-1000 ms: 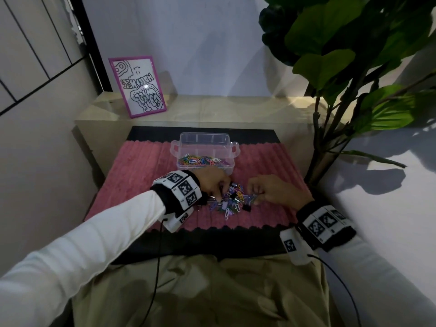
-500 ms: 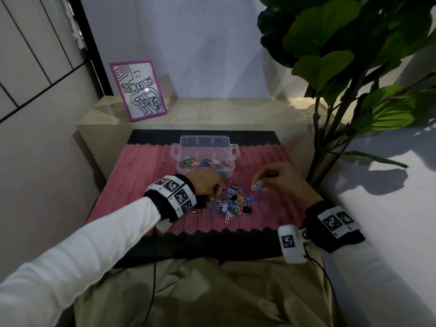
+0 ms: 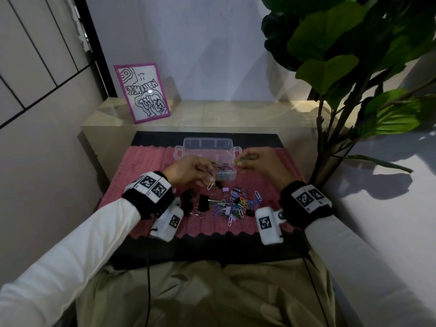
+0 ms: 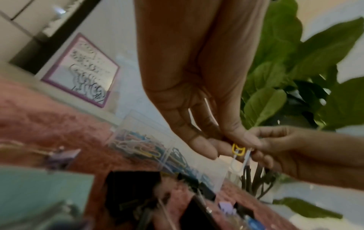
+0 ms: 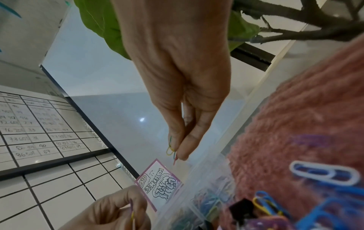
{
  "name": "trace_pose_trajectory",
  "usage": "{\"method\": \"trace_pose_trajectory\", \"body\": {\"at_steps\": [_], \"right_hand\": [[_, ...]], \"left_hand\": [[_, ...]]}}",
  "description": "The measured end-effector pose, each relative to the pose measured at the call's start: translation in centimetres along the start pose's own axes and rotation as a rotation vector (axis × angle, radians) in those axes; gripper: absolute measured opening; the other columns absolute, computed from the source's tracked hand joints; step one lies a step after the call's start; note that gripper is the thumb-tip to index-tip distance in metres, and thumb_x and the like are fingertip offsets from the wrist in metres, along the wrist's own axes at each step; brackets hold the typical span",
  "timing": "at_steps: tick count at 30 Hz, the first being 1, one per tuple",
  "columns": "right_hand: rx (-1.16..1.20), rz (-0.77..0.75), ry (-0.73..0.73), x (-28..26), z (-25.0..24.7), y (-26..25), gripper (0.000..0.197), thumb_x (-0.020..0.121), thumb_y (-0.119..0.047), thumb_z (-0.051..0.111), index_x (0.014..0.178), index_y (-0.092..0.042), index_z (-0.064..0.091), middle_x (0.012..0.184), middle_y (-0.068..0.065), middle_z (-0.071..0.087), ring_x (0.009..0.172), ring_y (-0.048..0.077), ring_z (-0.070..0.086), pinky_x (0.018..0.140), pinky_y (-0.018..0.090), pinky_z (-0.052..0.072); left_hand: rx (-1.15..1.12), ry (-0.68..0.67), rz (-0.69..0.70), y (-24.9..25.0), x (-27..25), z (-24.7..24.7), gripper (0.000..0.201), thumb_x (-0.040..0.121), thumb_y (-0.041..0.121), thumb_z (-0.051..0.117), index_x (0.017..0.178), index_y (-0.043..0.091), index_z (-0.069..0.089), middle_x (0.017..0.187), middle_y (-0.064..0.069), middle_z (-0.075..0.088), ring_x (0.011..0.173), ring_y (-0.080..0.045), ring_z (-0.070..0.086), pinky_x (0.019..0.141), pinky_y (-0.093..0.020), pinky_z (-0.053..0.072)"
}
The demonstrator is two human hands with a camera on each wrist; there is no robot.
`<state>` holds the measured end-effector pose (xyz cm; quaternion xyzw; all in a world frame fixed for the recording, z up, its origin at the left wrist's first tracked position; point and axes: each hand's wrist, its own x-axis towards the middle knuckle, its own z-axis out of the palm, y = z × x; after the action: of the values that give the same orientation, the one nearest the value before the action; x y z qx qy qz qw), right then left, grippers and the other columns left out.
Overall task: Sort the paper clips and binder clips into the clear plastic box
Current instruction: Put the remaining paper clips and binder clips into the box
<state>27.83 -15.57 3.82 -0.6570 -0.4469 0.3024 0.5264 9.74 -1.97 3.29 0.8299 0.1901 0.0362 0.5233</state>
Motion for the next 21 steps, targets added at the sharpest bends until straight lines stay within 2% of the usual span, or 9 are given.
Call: {"method": "trace_pose_trajectory", "body": {"at_steps": [3, 6, 7, 10, 12, 13, 16, 19, 21], "right_hand": [[-0.025, -0.009, 0.020, 1.6, 1.5, -0.7, 0.015, 0.080, 0.011, 0.060, 0.095, 0.012, 0.062, 0.081, 0.014, 0.067, 0.066, 0.010, 0.069, 0.068, 0.020, 0.058], [-0.339, -0.054, -0.106, 2.4, 2.5, -1.6, 0.017, 0.083, -0.003, 0.062, 0.099, 0.000, 0.068, 0.099, 0.012, 0.070, 0.089, 0.019, 0.068, 0.082, 0.023, 0.054], [-0.466, -0.069, -0.162, 2.4, 2.6, -1.7, 0.017, 0.084, -0.006, 0.062, 0.100, -0.005, 0.069, 0.104, 0.009, 0.070, 0.094, 0.020, 0.066, 0.082, 0.022, 0.052], [-0.613, -0.169, -0.160, 1.7, 2.1, -1.7, 0.016, 0.085, -0.006, 0.060, 0.098, -0.006, 0.070, 0.105, 0.008, 0.070, 0.092, 0.014, 0.065, 0.069, 0.000, 0.043], [-0.640, -0.228, -0.119, 0.7, 1.2, -1.4, 0.014, 0.084, -0.002, 0.061, 0.094, -0.001, 0.070, 0.097, 0.010, 0.071, 0.080, 0.007, 0.062, 0.064, -0.006, 0.037], [-0.658, -0.226, -0.112, 0.1, 0.5, -1.1, 0.013, 0.082, -0.001, 0.062, 0.093, 0.000, 0.070, 0.094, 0.009, 0.071, 0.075, 0.003, 0.058, 0.063, -0.007, 0.035], [-0.772, -0.019, -0.194, -1.7, -1.2, 0.0, 0.013, 0.082, -0.005, 0.065, 0.093, 0.000, 0.069, 0.085, 0.003, 0.065, 0.064, -0.006, 0.046, 0.057, -0.001, 0.035], [-0.843, 0.206, -0.327, -3.0, -1.9, 1.0, 0.022, 0.081, -0.015, 0.069, 0.099, -0.002, 0.065, 0.074, -0.007, 0.056, 0.061, -0.001, 0.048, 0.055, 0.010, 0.036], [-0.815, 0.229, -0.325, -3.4, -1.6, 1.4, 0.030, 0.078, -0.019, 0.072, 0.102, -0.003, 0.062, 0.081, -0.004, 0.055, 0.067, 0.007, 0.051, 0.057, 0.012, 0.036]], "left_hand": [[0.009, 0.052, 0.021, -0.1, -0.7, -1.3, 0.014, 0.079, 0.002, 0.064, 0.076, 0.015, 0.061, 0.061, 0.007, 0.070, 0.059, -0.004, 0.064, 0.058, -0.016, 0.053], [0.163, 0.156, 0.025, 0.2, -1.1, -2.9, 0.008, 0.076, 0.005, 0.068, 0.082, 0.010, 0.064, 0.076, -0.007, 0.070, 0.070, -0.017, 0.064, 0.067, -0.029, 0.052], [0.213, 0.218, 0.012, 0.3, -1.1, -3.4, 0.012, 0.076, 0.007, 0.069, 0.087, 0.006, 0.064, 0.083, -0.012, 0.069, 0.075, -0.021, 0.064, 0.070, -0.028, 0.052], [0.305, 0.348, 0.007, 0.6, -0.5, -4.5, 0.013, 0.077, 0.008, 0.067, 0.089, 0.006, 0.064, 0.086, -0.008, 0.068, 0.073, -0.015, 0.064, 0.059, -0.009, 0.050], [0.416, 0.381, 0.037, 0.9, 0.3, -5.0, 0.009, 0.079, 0.005, 0.065, 0.088, 0.005, 0.064, 0.083, -0.005, 0.066, 0.067, -0.008, 0.060, 0.056, -0.007, 0.049], [0.486, 0.384, 0.054, 0.9, 0.9, -5.2, 0.009, 0.079, 0.005, 0.065, 0.088, 0.005, 0.064, 0.083, -0.006, 0.066, 0.067, -0.009, 0.060, 0.061, -0.012, 0.050], [0.664, 0.322, 0.031, 0.5, 2.6, -5.2, 0.007, 0.078, 0.006, 0.065, 0.085, 0.009, 0.066, 0.087, -0.006, 0.069, 0.083, -0.020, 0.064, 0.080, -0.034, 0.052], [0.730, 0.269, -0.087, -0.2, 3.5, -4.4, 0.011, 0.080, 0.011, 0.064, 0.090, 0.015, 0.068, 0.097, -0.003, 0.070, 0.093, -0.022, 0.063, 0.086, -0.040, 0.052], [0.739, 0.264, -0.108, -0.6, 3.7, -3.9, 0.018, 0.082, 0.009, 0.061, 0.098, 0.016, 0.067, 0.102, -0.003, 0.068, 0.096, -0.021, 0.062, 0.089, -0.043, 0.051]]}}
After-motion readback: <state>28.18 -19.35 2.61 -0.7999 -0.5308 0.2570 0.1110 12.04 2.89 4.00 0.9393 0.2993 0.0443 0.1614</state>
